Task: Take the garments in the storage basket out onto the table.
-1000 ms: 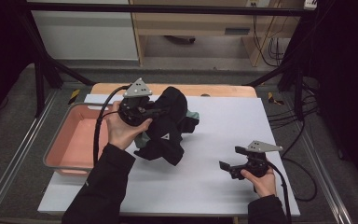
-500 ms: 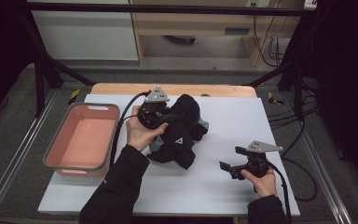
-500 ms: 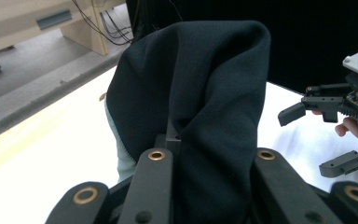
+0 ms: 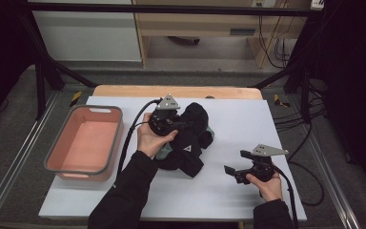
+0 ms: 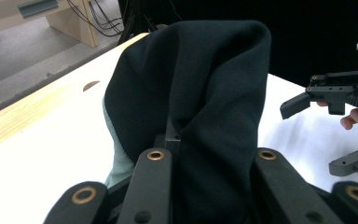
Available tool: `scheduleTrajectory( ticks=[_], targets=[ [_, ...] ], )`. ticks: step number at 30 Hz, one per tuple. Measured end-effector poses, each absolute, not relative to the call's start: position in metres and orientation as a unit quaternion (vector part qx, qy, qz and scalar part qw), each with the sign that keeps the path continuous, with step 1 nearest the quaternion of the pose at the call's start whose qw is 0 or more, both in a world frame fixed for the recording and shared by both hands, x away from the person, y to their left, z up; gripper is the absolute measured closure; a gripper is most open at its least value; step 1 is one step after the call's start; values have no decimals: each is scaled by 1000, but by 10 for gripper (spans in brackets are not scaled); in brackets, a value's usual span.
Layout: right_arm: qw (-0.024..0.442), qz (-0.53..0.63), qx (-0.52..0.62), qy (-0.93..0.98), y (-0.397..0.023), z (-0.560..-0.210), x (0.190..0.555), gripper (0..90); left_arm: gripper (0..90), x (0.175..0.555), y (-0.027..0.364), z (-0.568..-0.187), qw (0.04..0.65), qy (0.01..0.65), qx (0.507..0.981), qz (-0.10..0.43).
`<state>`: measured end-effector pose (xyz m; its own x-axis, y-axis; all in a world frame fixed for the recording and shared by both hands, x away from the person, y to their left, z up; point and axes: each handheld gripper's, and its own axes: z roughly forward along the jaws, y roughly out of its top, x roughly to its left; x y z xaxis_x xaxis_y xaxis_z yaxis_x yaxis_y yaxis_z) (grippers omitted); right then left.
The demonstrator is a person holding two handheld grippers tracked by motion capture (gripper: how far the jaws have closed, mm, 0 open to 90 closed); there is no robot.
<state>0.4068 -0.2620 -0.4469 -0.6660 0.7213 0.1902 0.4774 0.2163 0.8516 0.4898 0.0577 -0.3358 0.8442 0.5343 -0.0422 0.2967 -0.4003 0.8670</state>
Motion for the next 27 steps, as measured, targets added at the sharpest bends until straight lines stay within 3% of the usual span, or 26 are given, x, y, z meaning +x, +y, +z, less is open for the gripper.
scheduleTrajectory(
  ticks=[13, 18, 21, 26, 27],
  targets=[
    [126, 487, 389, 771, -262, -448, 407, 32, 737, 493, 46, -360, 468, 242, 842, 115],
    [126, 488, 389, 771, -262, -448, 407, 33, 679, 494, 43, -366, 462, 243, 845, 117],
    [126, 489, 389, 771, -262, -448, 407, 33, 595, 496, 44, -369, 464, 239, 845, 118],
    [126, 488, 389, 771, -261, -448, 407, 32, 364, 494, 47, -369, 466, 232, 845, 122],
    [127, 489, 389, 770, -261, -448, 407, 33, 267, 493, 48, -368, 466, 234, 845, 123]
  ],
)
